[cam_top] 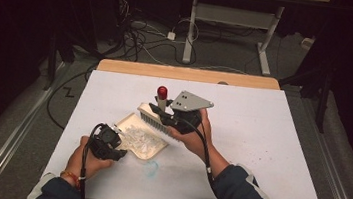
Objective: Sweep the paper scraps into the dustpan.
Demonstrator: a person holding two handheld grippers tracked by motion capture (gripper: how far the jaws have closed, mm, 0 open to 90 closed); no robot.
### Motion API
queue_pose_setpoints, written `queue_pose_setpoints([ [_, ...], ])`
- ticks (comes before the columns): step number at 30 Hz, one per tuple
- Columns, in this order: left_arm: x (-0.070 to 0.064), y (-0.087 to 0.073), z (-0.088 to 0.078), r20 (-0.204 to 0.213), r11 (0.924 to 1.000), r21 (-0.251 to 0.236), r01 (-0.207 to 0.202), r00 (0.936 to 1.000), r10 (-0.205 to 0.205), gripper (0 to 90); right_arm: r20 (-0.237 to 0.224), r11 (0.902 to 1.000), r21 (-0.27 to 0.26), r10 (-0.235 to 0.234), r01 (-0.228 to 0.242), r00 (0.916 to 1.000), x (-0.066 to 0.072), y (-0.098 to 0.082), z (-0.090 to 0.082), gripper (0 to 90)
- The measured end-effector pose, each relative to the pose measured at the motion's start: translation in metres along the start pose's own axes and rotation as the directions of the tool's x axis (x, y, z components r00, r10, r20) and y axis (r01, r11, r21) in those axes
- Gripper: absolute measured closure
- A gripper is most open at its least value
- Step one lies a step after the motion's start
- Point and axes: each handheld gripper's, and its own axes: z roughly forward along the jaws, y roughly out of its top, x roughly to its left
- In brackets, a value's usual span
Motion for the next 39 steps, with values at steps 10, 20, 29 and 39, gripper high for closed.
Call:
queue_pose_setpoints([
  [10,-0.002,-0.003,-0.003,-0.003,0.9998,0.015,-0.015,0.9999,0.015,63.2,0.110,0.9931,0.094,-0.080,0.070,0.9907,-0.003,-0.013,0.009,70.3],
  [20,-0.004,-0.008,-0.003,-0.005,1.0000,0.002,-0.006,1.0000,0.006,63.1,0.150,0.9789,0.194,-0.094,0.063,0.9842,0.018,-0.023,-0.016,70.3],
  [29,-0.008,-0.008,-0.004,-0.025,0.9998,0.015,-0.012,0.9996,0.013,63.1,0.055,0.9788,0.201,-0.053,0.041,0.9971,0.043,-0.020,-0.031,70.3],
  [39,-0.009,-0.008,-0.005,-0.030,0.9996,0.020,-0.017,0.9994,0.018,63.1,-0.030,0.9809,0.181,-0.067,0.071,0.9973,0.068,-0.006,-0.021,70.3],
])
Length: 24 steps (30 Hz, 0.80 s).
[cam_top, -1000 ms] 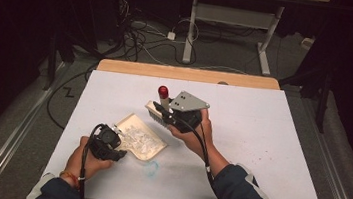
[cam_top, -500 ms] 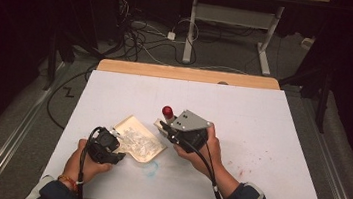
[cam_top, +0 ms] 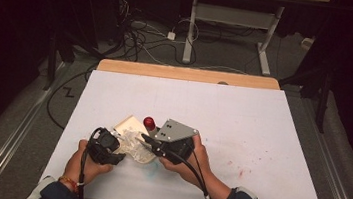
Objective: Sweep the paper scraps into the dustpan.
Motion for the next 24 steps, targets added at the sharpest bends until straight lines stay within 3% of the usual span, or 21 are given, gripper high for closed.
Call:
queue_pose_setpoints([
  [6,0.000,0.000,0.000,0.004,0.9999,-0.008,0.011,0.9999,-0.011,63.1,0.020,0.9989,-0.032,0.034,-0.034,0.9992,-0.010,-0.001,-0.009,70.3],
  [12,0.001,0.001,0.000,0.012,0.9999,-0.005,0.015,0.9998,-0.015,63.1,0.039,0.9906,-0.087,0.109,-0.106,0.9933,-0.023,-0.002,-0.029,70.3],
  [24,0.000,0.001,0.000,0.007,0.9996,-0.011,0.025,0.9997,-0.025,63.1,0.086,0.9844,-0.109,0.148,-0.138,0.9853,-0.037,-0.017,-0.067,70.3],
])
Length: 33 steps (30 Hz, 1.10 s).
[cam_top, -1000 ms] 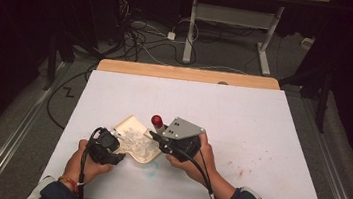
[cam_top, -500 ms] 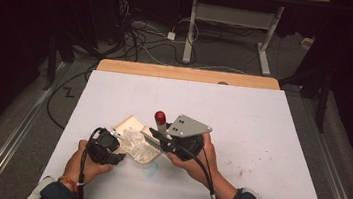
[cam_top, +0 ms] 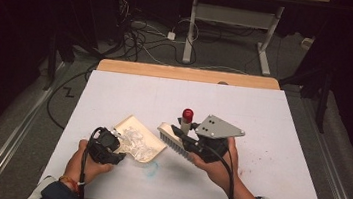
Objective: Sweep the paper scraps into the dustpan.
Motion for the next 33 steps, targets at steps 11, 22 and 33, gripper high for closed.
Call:
queue_pose_setpoints([
  [11,0.003,0.001,-0.006,-0.010,0.9991,-0.037,0.022,0.9997,-0.022,63.1,0.034,0.9992,0.038,0.015,-0.016,0.9993,-0.027,-0.023,-0.045,70.2],
  [22,0.008,-0.001,-0.007,-0.018,0.9982,-0.046,0.040,0.9990,-0.040,63.1,0.075,0.9975,0.062,0.029,-0.034,0.9967,-0.048,-0.041,-0.090,70.2],
  [33,0.012,-0.002,-0.009,-0.027,0.9959,-0.059,0.068,0.9972,-0.070,63.1,0.083,0.9926,0.101,0.058,-0.066,0.9949,-0.062,-0.065,-0.118,70.2],
])
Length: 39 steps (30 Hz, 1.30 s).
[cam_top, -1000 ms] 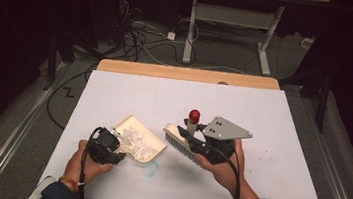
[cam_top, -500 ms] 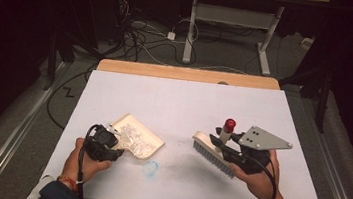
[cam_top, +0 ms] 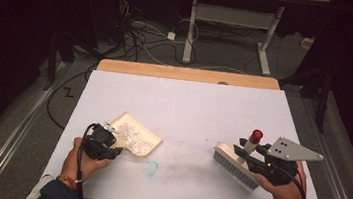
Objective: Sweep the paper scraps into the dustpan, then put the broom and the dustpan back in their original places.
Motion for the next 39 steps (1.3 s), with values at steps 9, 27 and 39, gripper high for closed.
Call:
queue_pose_setpoints([
  [9,0.007,-0.003,-0.002,-0.013,0.9992,-0.016,0.037,0.9992,-0.038,63.1,-0.023,0.9998,0.014,0.015,-0.014,0.9996,-0.007,-0.007,-0.017,70.3],
  [27,0.017,-0.007,0.001,-0.053,0.9922,-0.042,0.118,0.9914,-0.120,63.0,-0.139,0.9962,0.073,0.058,-0.048,0.9887,-0.017,-0.019,-0.038,70.2],
  [39,0.025,0.000,0.009,-0.078,0.9848,-0.057,0.164,0.9826,-0.168,63.1,-0.171,0.9896,0.137,0.068,-0.045,0.9830,-0.025,-0.015,-0.024,69.9],
])
